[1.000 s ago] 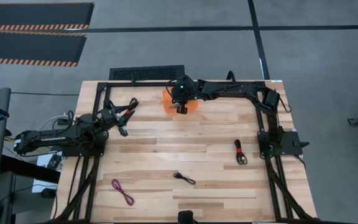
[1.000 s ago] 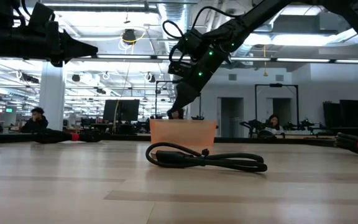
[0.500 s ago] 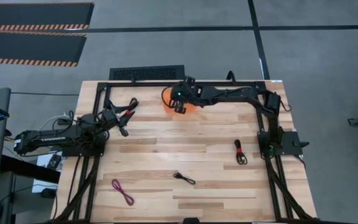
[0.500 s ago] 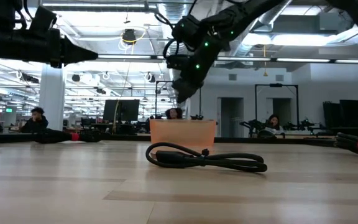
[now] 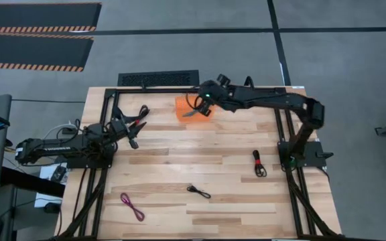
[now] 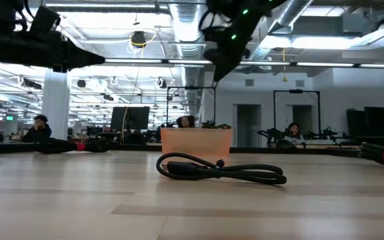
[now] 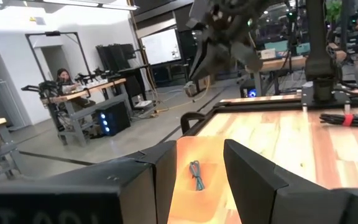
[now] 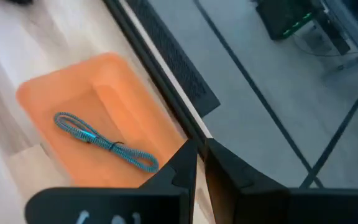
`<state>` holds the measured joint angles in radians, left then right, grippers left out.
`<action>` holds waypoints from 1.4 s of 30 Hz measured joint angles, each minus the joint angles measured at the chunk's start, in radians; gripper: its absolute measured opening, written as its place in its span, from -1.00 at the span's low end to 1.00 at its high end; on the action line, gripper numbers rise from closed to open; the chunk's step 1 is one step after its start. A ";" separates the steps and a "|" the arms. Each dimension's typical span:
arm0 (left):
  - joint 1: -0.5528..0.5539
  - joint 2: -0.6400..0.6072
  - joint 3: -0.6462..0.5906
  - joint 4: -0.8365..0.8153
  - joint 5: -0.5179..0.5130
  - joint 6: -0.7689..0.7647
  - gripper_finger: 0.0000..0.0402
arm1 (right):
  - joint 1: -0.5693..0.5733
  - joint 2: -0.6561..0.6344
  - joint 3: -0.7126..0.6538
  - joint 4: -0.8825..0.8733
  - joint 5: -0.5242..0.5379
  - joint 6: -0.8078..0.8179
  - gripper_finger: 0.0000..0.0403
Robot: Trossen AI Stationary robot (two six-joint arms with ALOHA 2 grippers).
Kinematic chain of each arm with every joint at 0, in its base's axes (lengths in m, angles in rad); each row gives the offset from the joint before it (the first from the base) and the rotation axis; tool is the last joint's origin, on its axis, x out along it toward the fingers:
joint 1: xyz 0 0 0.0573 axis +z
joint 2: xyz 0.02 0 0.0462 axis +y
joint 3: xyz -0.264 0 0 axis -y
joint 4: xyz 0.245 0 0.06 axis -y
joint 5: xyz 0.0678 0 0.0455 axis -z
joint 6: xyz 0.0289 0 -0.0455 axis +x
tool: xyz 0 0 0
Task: Pick and place USB-C Cables
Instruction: Put the right black charger cable into the orange bin
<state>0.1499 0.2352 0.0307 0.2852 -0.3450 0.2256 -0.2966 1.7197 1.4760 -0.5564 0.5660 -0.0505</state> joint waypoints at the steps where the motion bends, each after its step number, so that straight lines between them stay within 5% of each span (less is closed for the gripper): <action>1: -0.003 0.000 0.000 -0.003 0.000 0.000 -0.38 | 0.007 -0.026 -0.030 0.017 -0.004 0.014 -0.73; 12: -0.014 0.003 0.000 -0.013 0.000 -0.016 -0.38 | 0.180 -0.280 -0.475 0.297 0.136 0.225 -0.73; 26: -0.013 0.003 0.000 0.002 0.002 -0.027 -0.38 | 0.480 -0.194 -0.503 0.284 0.463 0.404 -0.73; 31: -0.013 0.003 0.000 0.004 0.085 -0.005 -0.38 | 0.469 -0.103 -0.501 0.423 0.321 0.447 -0.73; 37: -0.013 0.003 0.000 0.011 0.123 -0.009 -0.38 | 0.453 -0.003 -0.437 0.676 -0.031 0.323 -0.73; 42: -0.013 0.002 0.000 0.011 0.152 -0.009 -0.38 | 0.453 0.027 -0.378 0.704 -0.031 0.290 -0.73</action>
<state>0.1369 0.2375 0.0303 0.2965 -0.1934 0.2166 0.1562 1.7463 1.0983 0.1481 0.5353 0.2395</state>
